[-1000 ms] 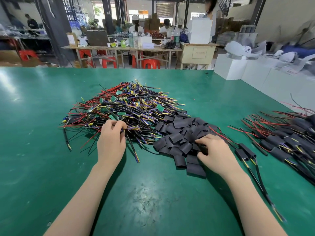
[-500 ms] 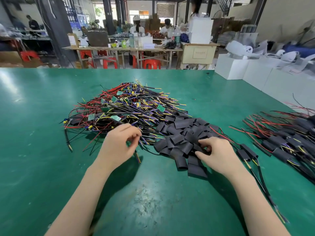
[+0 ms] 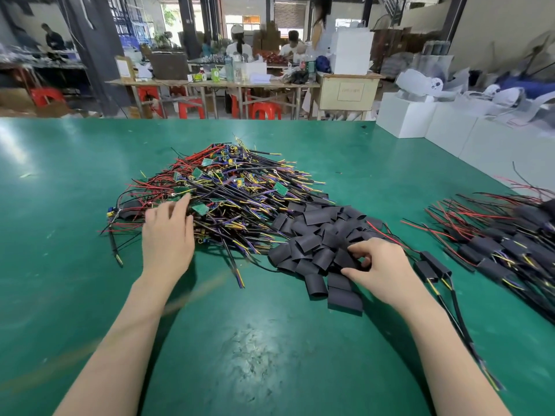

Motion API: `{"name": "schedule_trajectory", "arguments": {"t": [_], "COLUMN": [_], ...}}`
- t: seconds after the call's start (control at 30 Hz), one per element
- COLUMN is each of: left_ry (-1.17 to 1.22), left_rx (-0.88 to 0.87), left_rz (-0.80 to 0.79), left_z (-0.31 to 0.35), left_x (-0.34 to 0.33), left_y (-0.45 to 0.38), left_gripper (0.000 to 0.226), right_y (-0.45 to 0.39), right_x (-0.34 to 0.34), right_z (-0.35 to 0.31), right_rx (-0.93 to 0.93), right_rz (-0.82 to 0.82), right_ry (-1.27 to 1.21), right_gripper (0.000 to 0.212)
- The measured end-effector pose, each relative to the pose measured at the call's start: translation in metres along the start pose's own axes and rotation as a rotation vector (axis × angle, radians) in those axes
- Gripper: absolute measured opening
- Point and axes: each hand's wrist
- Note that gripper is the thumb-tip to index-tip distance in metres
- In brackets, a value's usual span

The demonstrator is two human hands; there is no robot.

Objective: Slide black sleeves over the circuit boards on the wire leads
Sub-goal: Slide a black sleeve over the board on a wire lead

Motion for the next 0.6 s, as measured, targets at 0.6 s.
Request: {"name": "schedule_trajectory", "arguments": {"t": [0.6], "left_ry": [0.067], "left_rx": [-0.011], "left_rz": [-0.181], "left_z": [-0.013], "left_x": [0.023], "left_y": [0.014], "left_gripper": [0.018], "right_y": [0.004], "right_x": [0.007], "right_z": [-0.012], "right_rx": [0.119], "right_rz": [0.219], "right_ry": [-0.114], "right_gripper": [0.030]}}
Point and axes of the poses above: each hand's wrist, its own y-axis away from the middle knuckle, its own x-axis out of the back of the hand, z = x × y, and after that the axes turned 8 degrees about -x, right-handed
